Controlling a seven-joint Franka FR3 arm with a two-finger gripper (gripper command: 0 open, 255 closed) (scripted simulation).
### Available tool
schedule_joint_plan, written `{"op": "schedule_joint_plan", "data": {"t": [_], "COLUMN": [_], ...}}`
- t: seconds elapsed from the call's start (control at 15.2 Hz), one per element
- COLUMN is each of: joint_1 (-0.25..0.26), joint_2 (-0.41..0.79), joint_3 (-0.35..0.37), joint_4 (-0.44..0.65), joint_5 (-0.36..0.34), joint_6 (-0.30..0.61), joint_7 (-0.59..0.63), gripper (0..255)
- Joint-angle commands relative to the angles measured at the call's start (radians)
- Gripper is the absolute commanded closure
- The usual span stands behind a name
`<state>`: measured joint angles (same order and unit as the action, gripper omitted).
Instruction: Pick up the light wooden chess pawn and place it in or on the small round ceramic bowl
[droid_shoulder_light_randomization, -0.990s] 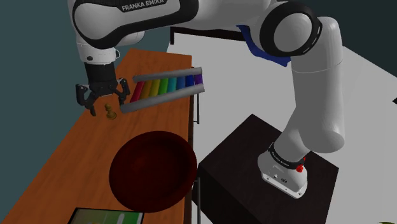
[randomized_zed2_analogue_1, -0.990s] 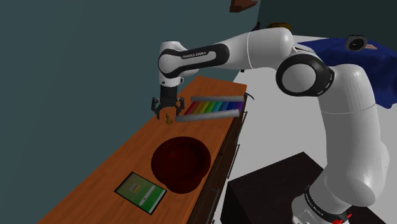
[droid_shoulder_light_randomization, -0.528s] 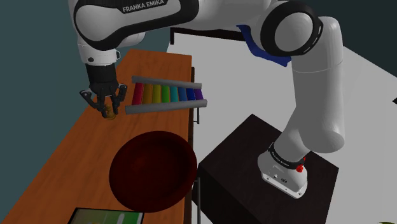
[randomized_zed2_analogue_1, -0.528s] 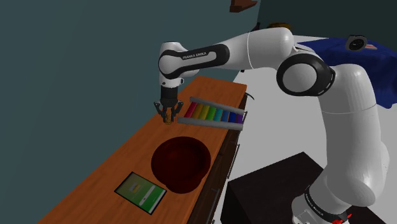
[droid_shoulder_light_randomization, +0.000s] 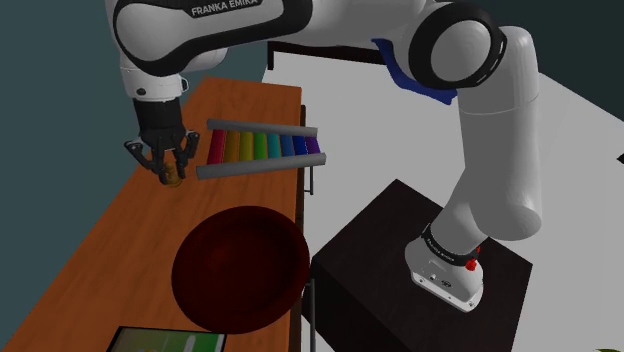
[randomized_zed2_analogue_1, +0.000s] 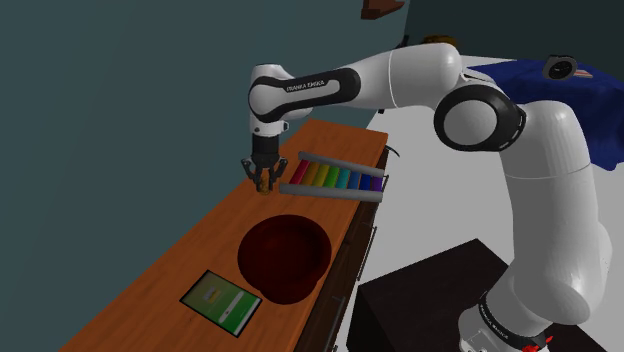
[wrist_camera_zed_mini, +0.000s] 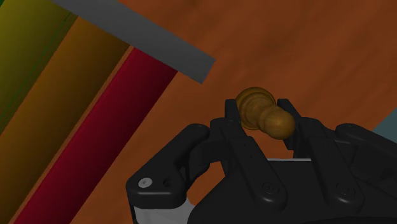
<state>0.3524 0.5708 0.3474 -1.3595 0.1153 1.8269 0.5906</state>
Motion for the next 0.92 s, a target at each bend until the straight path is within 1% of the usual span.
{"op": "schedule_joint_plan", "data": {"t": [0.0,0.86], "joint_1": [0.001,0.011], "joint_2": [-0.002,-0.009], "joint_3": [0.001,0.007], "joint_4": [0.019,0.183], "joint_5": [0.000,-0.002], "joint_6": [-0.022,-0.188], "joint_7": [0.004,0.039], "gripper": [255,255]}}
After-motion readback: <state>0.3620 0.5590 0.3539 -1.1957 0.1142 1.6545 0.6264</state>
